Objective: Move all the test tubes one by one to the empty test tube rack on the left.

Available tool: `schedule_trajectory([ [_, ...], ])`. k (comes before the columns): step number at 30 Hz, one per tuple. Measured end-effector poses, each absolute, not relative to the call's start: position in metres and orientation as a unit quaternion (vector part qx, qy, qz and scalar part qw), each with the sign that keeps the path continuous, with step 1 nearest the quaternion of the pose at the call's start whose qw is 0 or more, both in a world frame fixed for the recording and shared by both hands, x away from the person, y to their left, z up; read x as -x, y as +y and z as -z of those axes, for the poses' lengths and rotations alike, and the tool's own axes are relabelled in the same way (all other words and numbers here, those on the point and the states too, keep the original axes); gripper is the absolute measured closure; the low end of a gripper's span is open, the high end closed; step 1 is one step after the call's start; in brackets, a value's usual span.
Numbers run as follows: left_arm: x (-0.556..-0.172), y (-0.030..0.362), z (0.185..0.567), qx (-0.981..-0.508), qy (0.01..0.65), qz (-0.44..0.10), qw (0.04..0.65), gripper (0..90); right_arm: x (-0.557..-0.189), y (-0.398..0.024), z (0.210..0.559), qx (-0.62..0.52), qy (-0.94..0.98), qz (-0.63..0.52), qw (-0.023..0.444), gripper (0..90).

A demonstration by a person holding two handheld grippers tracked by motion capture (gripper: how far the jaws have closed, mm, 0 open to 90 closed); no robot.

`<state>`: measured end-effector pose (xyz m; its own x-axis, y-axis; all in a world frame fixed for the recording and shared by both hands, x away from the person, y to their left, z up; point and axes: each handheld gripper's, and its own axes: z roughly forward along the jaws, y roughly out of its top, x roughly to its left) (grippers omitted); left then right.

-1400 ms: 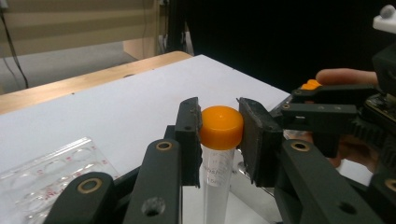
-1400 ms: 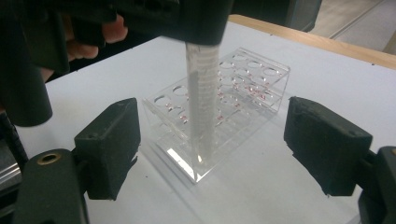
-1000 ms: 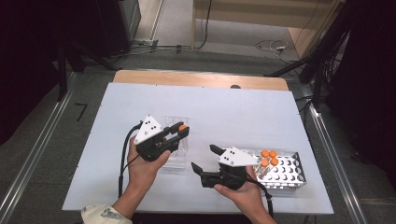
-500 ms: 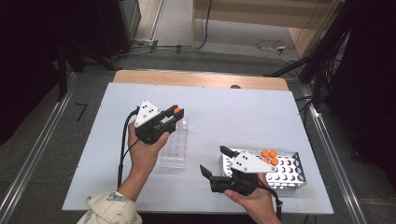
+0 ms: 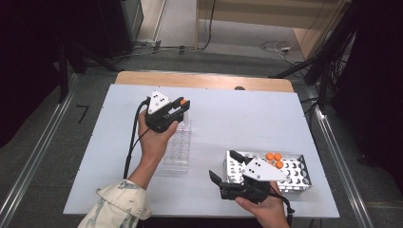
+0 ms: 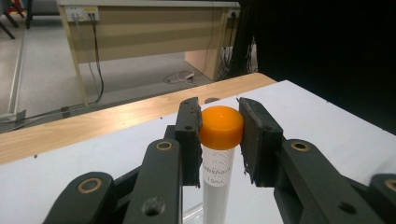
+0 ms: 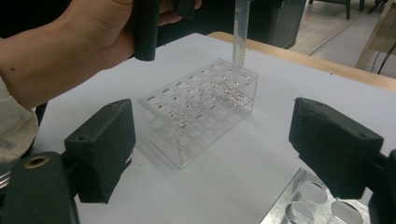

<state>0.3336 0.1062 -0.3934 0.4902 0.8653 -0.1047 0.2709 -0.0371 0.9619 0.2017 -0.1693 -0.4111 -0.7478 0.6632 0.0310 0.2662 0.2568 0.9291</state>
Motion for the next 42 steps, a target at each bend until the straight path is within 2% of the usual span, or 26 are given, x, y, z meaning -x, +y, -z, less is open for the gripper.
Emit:
schedule_trajectory([
  [12, -0.34, 0.101, 0.402, -0.679, 0.424, -0.279, 0.53, 70.5, -0.2, -0.172, 0.41, -0.303, 0.767, -0.533, 0.188, 13.6],
  [24, -0.34, 0.099, 0.428, -0.695, 0.432, -0.27, 0.506, 70.3, -0.2, -0.172, 0.411, -0.304, 0.768, -0.533, 0.186, 13.6],
  [42, -0.336, 0.091, 0.434, -0.719, 0.424, -0.285, 0.472, 69.3, -0.2, -0.174, 0.412, -0.307, 0.765, -0.534, 0.186, 13.8],
])
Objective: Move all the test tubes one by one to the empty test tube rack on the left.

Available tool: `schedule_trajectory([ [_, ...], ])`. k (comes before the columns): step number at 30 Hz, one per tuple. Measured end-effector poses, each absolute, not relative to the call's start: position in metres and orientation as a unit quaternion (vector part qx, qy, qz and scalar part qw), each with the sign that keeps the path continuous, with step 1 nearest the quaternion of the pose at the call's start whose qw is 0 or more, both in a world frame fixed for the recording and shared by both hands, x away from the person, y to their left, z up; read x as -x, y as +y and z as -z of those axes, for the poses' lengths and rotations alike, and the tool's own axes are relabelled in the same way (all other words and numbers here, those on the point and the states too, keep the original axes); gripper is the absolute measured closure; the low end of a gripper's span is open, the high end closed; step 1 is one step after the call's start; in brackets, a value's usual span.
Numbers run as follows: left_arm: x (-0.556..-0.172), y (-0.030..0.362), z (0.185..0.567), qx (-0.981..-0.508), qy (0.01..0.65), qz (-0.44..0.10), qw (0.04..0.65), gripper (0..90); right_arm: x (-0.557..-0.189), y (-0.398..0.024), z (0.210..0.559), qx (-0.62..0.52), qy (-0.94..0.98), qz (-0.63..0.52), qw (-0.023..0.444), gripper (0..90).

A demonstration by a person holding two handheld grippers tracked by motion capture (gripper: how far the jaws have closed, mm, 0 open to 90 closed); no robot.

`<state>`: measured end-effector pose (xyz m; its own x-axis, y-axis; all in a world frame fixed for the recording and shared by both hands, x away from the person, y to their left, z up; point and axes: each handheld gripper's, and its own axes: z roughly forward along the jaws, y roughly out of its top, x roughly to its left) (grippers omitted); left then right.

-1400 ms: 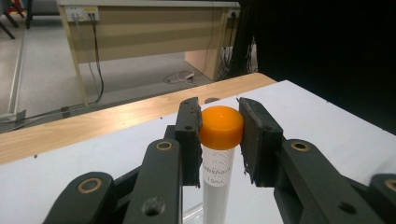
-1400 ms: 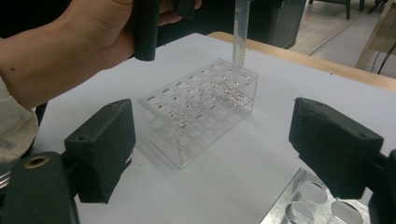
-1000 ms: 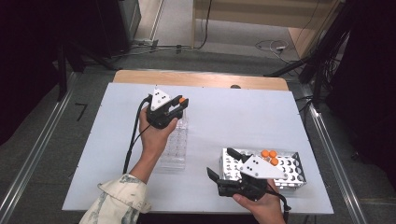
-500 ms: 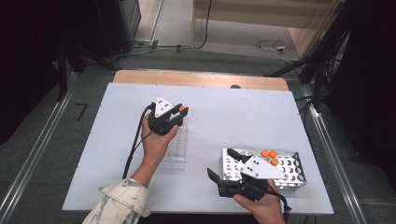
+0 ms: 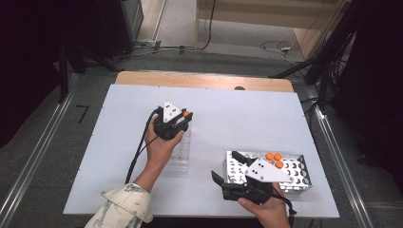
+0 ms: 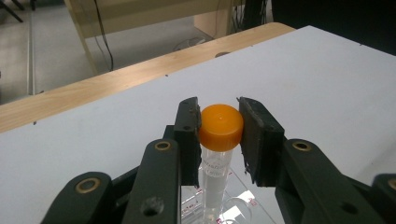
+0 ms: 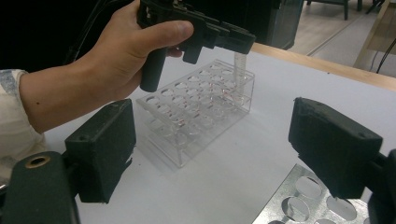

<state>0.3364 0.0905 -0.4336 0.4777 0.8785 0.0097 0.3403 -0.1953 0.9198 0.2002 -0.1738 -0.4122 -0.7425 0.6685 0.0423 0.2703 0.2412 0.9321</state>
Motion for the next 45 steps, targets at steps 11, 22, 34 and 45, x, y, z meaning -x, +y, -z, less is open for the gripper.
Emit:
schedule_trajectory([
  [11, -0.326, 0.094, 0.428, -0.699, 0.43, -0.278, 0.499, 38.7, -0.2, -0.176, 0.412, -0.308, 0.761, -0.537, 0.192, 13.8],
  [22, -0.295, 0.124, 0.417, -0.674, 0.44, -0.249, 0.538, 26.0, -0.192, -0.193, 0.403, -0.313, 0.747, -0.546, 0.214, 13.8],
  [34, -0.276, 0.149, 0.42, -0.652, 0.458, -0.234, 0.556, 19.9, -0.182, -0.23, 0.4, -0.338, 0.726, -0.541, 0.256, 13.9],
  [45, -0.272, 0.161, 0.429, -0.651, 0.47, -0.241, 0.545, 19.3, -0.179, -0.263, 0.405, -0.377, 0.704, -0.529, 0.286, 13.9],
])
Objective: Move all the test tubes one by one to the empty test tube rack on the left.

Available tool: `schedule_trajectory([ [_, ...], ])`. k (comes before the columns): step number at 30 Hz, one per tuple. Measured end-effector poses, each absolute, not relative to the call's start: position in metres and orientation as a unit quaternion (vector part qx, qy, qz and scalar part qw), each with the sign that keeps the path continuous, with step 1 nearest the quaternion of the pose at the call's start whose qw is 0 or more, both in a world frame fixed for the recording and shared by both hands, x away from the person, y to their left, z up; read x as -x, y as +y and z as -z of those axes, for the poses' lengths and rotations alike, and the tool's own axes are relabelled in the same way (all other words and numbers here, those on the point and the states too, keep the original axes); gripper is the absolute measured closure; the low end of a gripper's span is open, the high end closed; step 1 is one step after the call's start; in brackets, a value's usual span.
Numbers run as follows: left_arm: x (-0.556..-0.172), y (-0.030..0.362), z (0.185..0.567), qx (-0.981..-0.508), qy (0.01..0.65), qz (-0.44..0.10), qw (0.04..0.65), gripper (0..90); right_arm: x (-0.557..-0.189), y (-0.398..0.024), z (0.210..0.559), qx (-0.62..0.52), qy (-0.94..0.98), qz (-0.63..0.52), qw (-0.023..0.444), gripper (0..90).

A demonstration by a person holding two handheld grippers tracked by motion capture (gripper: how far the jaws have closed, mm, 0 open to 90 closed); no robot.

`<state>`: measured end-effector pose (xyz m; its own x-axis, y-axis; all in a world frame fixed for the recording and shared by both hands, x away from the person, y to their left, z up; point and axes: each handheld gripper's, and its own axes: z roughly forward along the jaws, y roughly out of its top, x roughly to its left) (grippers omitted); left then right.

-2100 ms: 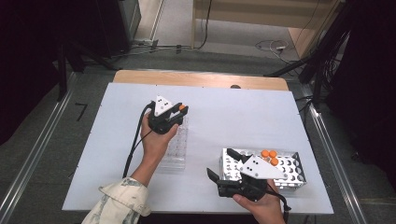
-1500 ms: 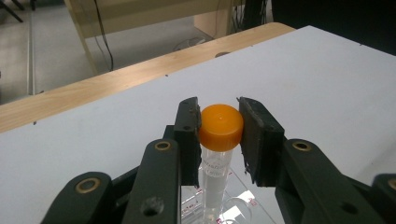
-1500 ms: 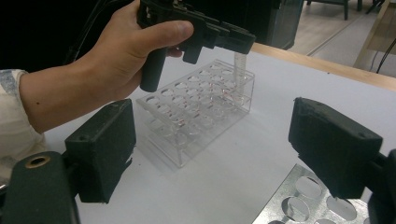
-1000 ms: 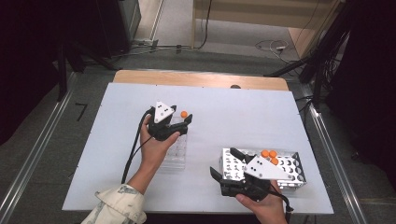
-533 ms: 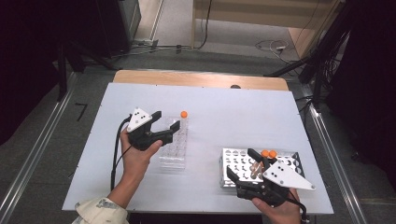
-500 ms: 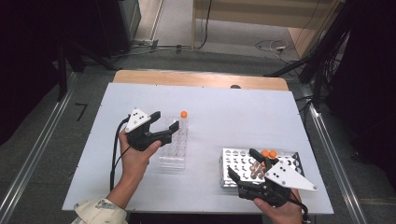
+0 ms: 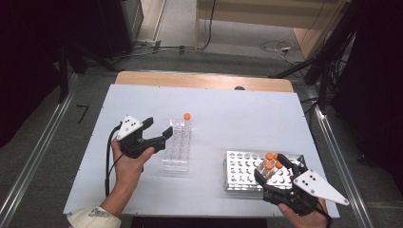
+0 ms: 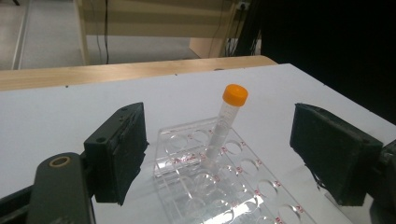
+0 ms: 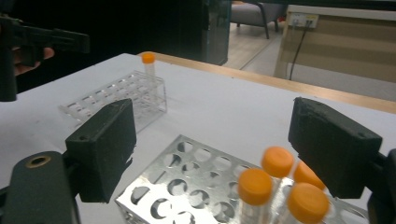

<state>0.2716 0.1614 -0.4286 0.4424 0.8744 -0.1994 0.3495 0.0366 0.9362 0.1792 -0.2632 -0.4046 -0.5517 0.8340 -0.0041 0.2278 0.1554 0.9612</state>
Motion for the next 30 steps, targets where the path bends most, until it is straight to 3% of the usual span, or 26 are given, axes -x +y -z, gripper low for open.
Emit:
schedule_trajectory([
  [30, -0.271, 0.16, 0.431, -0.653, 0.47, -0.237, 0.545, 19.4, -0.184, -0.286, 0.445, -0.445, 0.676, -0.506, 0.297, 18.6],
])
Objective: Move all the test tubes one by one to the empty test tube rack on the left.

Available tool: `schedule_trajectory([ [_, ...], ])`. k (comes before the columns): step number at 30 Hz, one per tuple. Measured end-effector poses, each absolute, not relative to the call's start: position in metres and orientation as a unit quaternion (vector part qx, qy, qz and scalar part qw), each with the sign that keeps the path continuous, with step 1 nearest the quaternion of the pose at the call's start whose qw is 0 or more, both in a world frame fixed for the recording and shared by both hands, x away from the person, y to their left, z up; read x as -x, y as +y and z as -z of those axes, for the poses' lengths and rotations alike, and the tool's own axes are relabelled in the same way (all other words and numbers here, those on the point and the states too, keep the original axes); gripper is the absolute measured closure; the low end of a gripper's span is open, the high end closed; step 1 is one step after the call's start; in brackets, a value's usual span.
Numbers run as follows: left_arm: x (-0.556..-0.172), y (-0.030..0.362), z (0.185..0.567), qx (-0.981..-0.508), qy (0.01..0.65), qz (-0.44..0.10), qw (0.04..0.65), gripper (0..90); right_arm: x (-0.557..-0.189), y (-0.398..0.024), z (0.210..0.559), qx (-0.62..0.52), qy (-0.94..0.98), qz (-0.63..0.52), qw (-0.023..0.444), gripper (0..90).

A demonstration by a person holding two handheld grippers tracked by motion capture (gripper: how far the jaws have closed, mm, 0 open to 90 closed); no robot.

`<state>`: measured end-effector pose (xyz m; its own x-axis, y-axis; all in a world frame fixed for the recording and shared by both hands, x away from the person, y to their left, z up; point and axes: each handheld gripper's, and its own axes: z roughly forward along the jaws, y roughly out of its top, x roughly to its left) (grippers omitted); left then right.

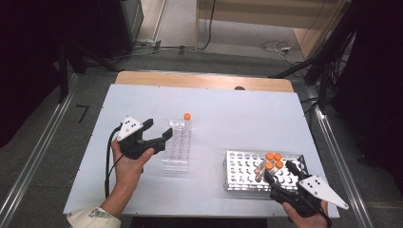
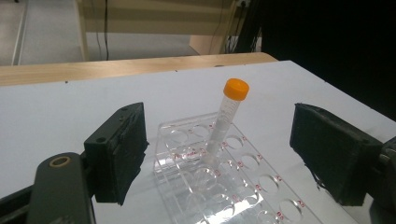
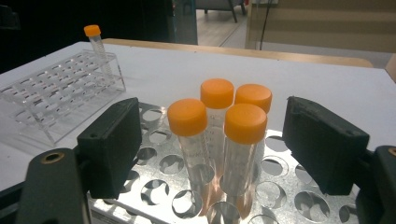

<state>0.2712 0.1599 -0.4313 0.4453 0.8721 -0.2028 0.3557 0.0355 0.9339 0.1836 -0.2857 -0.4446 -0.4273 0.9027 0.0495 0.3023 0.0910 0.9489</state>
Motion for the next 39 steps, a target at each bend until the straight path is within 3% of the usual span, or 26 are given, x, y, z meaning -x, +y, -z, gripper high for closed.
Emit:
schedule_trajectory([
  [8, -0.271, 0.16, 0.431, -0.653, 0.471, -0.236, 0.544, 19.4, -0.181, -0.293, 0.446, -0.454, 0.67, -0.507, 0.298, 22.9],
  [19, -0.271, 0.16, 0.431, -0.652, 0.47, -0.235, 0.546, 19.5, -0.184, -0.299, 0.457, -0.47, 0.681, -0.477, 0.296, 50.9],
  [27, -0.271, 0.159, 0.431, -0.652, 0.47, -0.233, 0.547, 19.6, -0.189, -0.297, 0.465, -0.478, 0.683, -0.465, 0.297, 57.8],
  [39, -0.27, 0.159, 0.431, -0.653, 0.469, -0.232, 0.547, 19.6, -0.194, -0.291, 0.473, -0.477, 0.689, -0.456, 0.299, 60.5],
])
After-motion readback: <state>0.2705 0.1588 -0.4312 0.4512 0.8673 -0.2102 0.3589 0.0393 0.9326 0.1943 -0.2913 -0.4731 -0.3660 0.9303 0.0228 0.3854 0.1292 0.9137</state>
